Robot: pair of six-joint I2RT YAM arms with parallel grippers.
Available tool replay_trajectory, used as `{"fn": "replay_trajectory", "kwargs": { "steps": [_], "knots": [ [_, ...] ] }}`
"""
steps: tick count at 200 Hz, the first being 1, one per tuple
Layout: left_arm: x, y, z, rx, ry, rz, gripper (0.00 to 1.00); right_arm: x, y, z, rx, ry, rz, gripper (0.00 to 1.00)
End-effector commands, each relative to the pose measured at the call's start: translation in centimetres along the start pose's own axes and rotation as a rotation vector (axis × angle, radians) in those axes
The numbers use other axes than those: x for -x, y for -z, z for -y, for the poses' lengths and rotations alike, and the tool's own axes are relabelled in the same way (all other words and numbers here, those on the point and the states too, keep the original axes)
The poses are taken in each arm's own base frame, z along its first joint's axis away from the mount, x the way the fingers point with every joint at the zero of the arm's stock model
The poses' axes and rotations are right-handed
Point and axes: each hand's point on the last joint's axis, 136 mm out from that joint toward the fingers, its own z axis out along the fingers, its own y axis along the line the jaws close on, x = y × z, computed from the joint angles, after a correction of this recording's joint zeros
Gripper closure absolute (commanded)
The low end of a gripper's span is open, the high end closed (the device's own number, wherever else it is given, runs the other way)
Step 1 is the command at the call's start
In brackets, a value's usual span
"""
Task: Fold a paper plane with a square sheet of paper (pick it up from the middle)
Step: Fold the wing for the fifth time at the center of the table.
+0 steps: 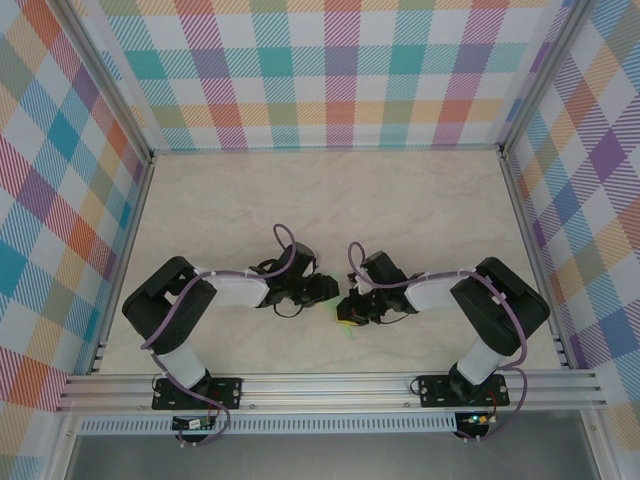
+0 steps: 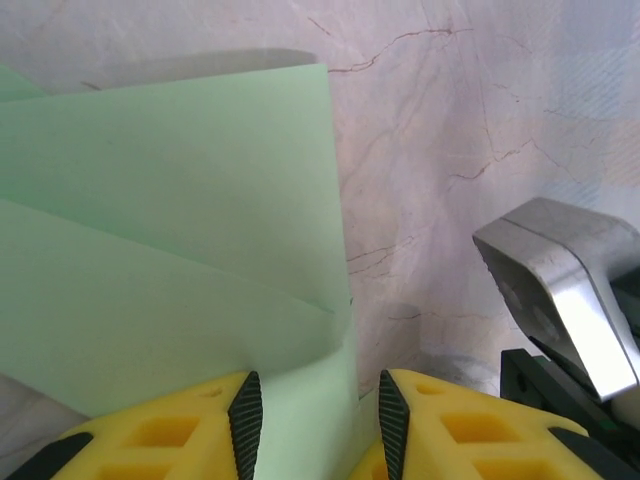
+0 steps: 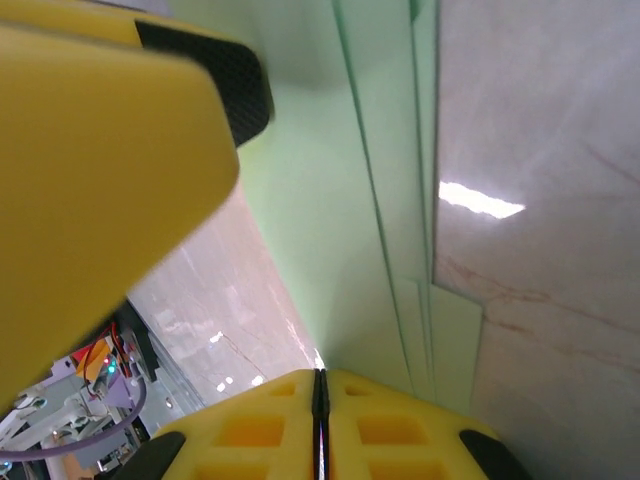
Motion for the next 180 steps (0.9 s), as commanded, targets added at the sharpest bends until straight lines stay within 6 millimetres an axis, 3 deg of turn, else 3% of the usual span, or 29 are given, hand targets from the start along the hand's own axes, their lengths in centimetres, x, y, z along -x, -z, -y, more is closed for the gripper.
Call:
{"fn": "replay_trajectory", "kwargs": {
  "steps": [1, 52, 90, 107, 146, 160, 180],
  "knots": [
    [-1.0, -1.6, -4.2, 0.137, 0.062, -0.011, 0.61, -2.9, 0.0, 1.8, -0.03, -0.023, -0.081, 0.89],
    [-1.0, -1.5, -5.0, 0.173, 0.071, -0.013, 0.62, -6.8, 1.2, 3.8, -0.063, -0.016, -0.146, 0.87],
    [-0.8, -1.4, -4.5, 0.163, 0.062, -0.018, 0.62, -7.7, 2.6, 4.1, -0.111, 0.005, -0.137, 0.86],
    [-0.7, -1.3, -4.1, 0.149, 0.052, -0.017, 0.62, -7.1, 3.3, 3.5, -0.127, 0.016, -0.109, 0.86],
    [-0.7, -1.0, -3.5, 0.131, 0.029, -0.023, 0.61, -3.7, 5.3, -1.4, -0.047, 0.096, 0.06, 0.84],
    [-0.7, -1.0, -3.2, 0.123, 0.025, -0.025, 0.61, -2.4, 5.3, -2.7, -0.01, 0.107, 0.1, 0.83],
    [-0.7, -1.0, -3.1, 0.123, 0.021, -0.027, 0.61, -0.7, 4.6, -3.2, -0.022, 0.074, 0.12, 0.84]
  ]
}}
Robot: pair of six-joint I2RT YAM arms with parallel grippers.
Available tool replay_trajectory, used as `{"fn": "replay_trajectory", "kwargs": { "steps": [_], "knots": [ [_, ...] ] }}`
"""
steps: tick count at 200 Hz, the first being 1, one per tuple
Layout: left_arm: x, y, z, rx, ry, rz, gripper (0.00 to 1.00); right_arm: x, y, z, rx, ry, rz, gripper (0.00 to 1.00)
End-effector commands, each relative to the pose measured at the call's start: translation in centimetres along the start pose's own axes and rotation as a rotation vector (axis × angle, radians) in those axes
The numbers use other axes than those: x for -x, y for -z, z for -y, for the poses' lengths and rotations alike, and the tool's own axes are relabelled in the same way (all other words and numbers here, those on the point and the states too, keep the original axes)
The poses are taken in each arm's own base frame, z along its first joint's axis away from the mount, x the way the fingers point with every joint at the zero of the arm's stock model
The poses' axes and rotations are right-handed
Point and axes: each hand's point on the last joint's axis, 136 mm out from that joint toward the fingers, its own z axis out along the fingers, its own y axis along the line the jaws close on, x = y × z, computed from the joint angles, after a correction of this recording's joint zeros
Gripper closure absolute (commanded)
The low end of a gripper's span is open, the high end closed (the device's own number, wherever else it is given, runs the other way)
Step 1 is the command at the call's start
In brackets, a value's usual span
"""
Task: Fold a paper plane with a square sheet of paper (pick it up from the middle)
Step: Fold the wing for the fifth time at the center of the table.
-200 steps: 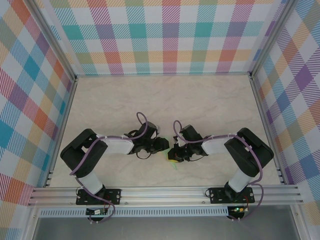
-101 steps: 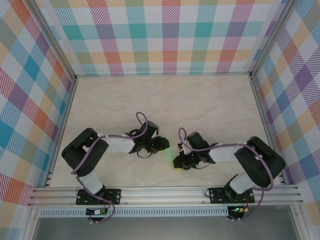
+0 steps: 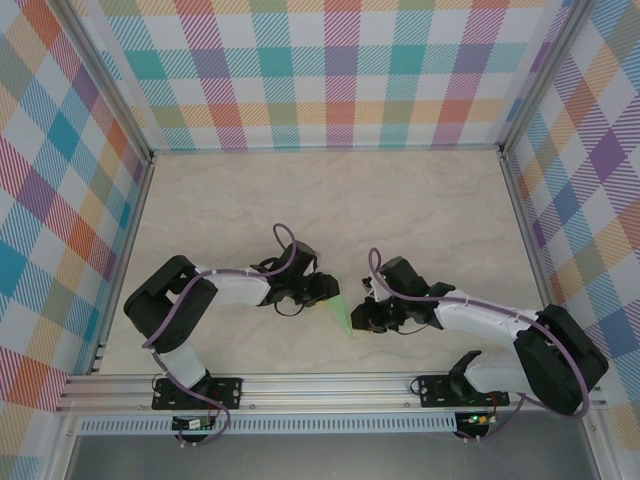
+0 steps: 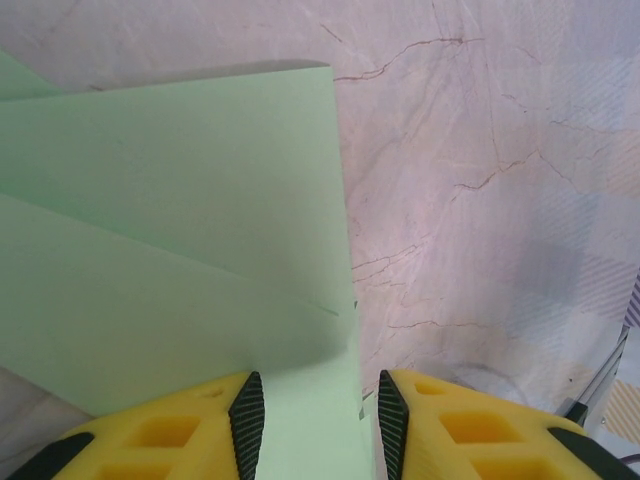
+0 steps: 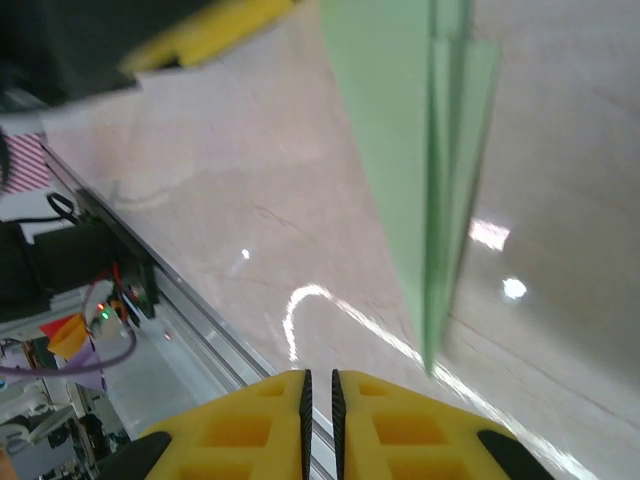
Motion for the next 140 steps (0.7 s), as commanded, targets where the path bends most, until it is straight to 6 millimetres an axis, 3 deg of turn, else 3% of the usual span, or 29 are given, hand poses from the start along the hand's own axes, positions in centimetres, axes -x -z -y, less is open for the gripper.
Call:
{"fn": "replay_trajectory", "kwargs": {
  "steps": [1, 31, 61, 90, 140],
  "knots": [
    [-0.8, -1.0, -3.1, 0.11, 0.0, -0.019, 0.61, 2.6, -0.6, -1.3, 0.006, -0.02, 0.055, 0.84],
    [-0.8, -1.1, -3.0, 0.107, -0.002, -0.021, 0.61, 4.5, -2.5, -2.8, 0.084, -0.047, 0.049, 0.84],
    [-0.7, -1.1, -2.9, 0.106, -0.003, -0.023, 0.61, 5.3, -3.9, -2.0, 0.053, -0.06, 0.033, 0.84],
    [-0.7, -1.0, -2.9, 0.109, -0.007, -0.022, 0.61, 4.5, -5.3, 0.2, 0.013, -0.096, -0.012, 0.84],
    [-0.4, -0.7, -2.8, 0.126, -0.019, -0.012, 0.61, 0.5, -6.1, 6.0, -0.151, -0.153, -0.112, 0.89]
  ]
}}
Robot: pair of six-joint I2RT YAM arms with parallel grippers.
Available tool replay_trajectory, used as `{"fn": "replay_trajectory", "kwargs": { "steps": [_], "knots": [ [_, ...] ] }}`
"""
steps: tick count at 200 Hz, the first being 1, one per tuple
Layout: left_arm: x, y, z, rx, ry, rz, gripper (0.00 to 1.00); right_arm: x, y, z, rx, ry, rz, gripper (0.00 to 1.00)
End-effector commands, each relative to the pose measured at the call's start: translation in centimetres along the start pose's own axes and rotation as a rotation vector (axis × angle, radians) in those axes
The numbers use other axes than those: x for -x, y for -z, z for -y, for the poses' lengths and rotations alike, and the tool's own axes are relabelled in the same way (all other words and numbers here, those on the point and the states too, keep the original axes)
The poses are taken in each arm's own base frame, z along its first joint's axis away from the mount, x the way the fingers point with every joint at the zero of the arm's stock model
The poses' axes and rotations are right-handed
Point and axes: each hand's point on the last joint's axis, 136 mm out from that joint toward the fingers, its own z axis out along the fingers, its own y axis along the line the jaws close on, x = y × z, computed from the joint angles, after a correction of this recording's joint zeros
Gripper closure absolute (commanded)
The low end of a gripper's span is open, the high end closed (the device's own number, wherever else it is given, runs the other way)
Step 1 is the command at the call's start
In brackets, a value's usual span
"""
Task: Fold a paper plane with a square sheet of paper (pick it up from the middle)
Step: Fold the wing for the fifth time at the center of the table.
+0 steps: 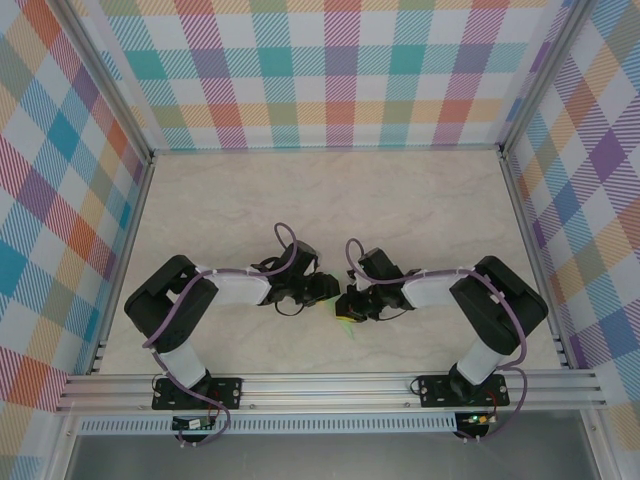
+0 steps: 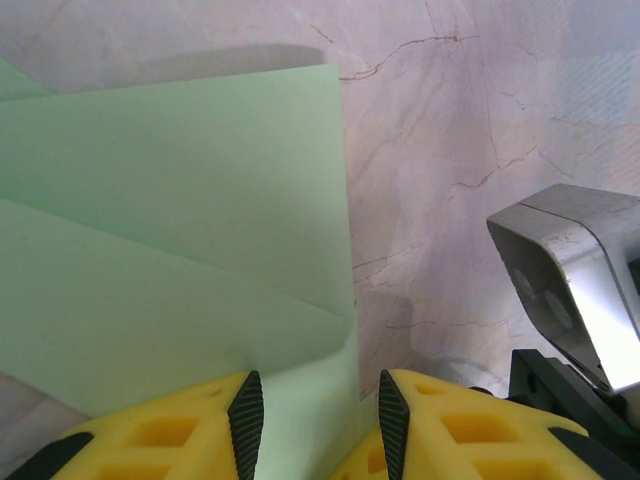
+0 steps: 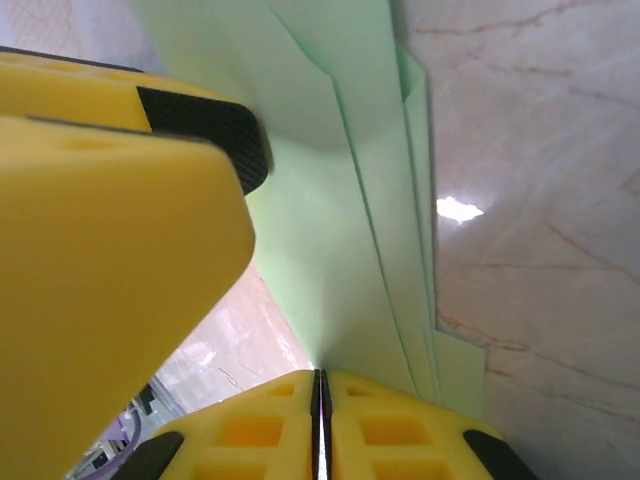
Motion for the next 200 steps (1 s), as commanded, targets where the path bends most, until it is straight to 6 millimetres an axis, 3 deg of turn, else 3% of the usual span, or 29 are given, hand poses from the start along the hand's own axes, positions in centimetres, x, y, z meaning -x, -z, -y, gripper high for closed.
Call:
{"fn": "replay_trajectory", "kwargs": {
  "steps": [1, 41, 148, 170, 200],
  "knots": [
    [-0.5, -0.7, -2.9, 0.121, -0.004, -0.008, 0.61, -2.9, -0.7, 4.5, -0.122, -0.035, -0.077, 0.89],
    [1.0, 0.1, -3.0, 0.118, -0.01, 0.019, 0.59, -4.3, -0.8, 6.1, -0.15, -0.05, -0.116, 0.92],
    [7.2, 2.7, -5.8, 0.119, 0.023, 0.064, 0.58, -4.2, -0.8, 5.2, -0.124, -0.039, -0.133, 0.91],
    [8.5, 4.1, -4.9, 0.096, 0.023, 0.078, 0.57, -4.0, -0.9, 4.9, -0.118, -0.04, -0.131, 0.91],
    [9.0, 6.7, -2.0, 0.028, -0.003, 0.12, 0.56, -3.5, -1.0, 4.6, -0.116, -0.043, -0.12, 0.91]
  ]
}}
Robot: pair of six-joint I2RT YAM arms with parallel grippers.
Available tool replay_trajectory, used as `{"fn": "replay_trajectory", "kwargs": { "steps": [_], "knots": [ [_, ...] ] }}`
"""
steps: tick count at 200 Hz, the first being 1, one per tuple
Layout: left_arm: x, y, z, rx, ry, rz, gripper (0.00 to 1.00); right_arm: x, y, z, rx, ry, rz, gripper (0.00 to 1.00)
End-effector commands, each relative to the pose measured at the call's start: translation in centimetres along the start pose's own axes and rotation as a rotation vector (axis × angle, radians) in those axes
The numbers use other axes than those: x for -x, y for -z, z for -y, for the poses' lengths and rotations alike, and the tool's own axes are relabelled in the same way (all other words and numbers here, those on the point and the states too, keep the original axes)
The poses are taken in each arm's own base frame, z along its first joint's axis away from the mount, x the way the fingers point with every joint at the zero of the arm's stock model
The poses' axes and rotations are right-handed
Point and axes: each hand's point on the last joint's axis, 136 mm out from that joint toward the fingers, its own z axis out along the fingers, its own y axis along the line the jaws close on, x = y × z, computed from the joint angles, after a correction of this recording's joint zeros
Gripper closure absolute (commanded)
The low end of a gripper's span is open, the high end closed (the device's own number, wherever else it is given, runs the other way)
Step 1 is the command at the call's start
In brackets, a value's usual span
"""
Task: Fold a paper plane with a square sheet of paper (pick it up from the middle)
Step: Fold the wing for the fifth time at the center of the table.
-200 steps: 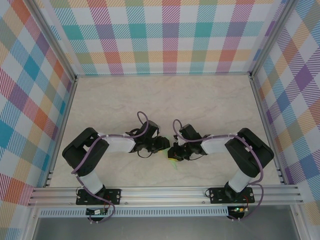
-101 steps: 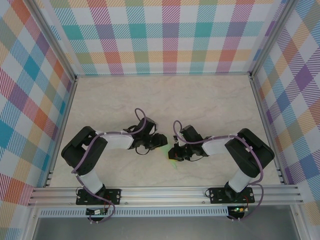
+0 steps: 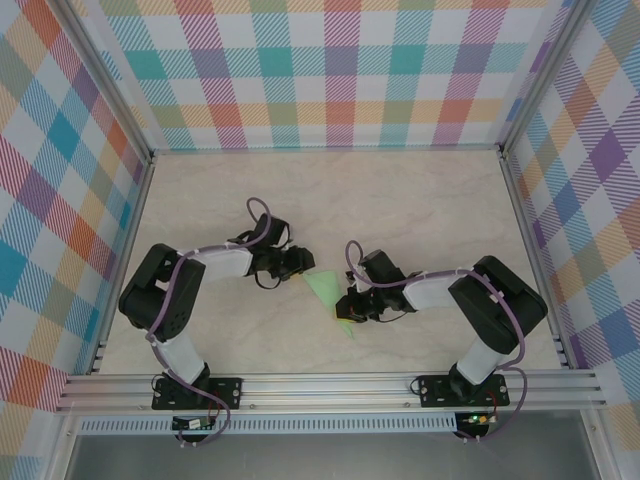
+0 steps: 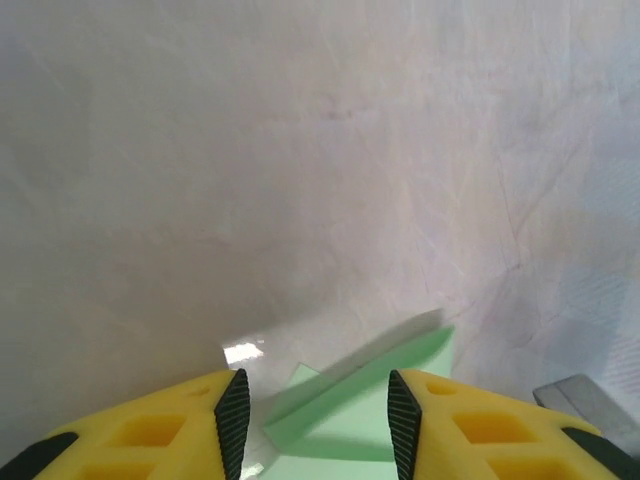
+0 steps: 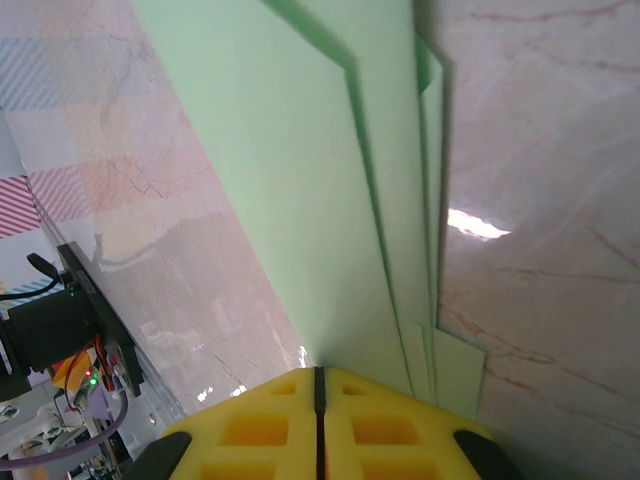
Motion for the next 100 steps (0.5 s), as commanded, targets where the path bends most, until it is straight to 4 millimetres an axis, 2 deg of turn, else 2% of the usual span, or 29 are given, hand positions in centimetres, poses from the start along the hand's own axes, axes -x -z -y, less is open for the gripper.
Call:
{"fn": "replay_trajectory", "kwargs": {
  "steps": [1, 25, 41, 61, 100],
  "knots": [
    [0.6, 2.8, 2.4, -0.051, -0.038, 0.034, 0.56, -3.4, -0.7, 4.3, -0.146, -0.113, -0.112, 0.91],
    [-0.3, 4.5, 4.3, -0.127, -0.042, 0.065, 0.56, -3.0, -0.7, 3.9, -0.141, -0.113, -0.104, 0.91],
    [-1.7, 4.5, 5.4, -0.164, -0.057, 0.055, 0.56, -2.7, -0.7, 3.7, -0.144, -0.113, -0.095, 0.91],
    [-3.9, 3.2, 6.3, -0.176, -0.088, 0.006, 0.57, -2.3, -0.5, 3.1, -0.131, -0.11, -0.082, 0.91],
    [-7.6, -0.8, 6.8, -0.17, -0.098, -0.085, 0.59, -1.8, -0.1, 2.2, -0.113, -0.103, -0.059, 0.9]
  ]
}}
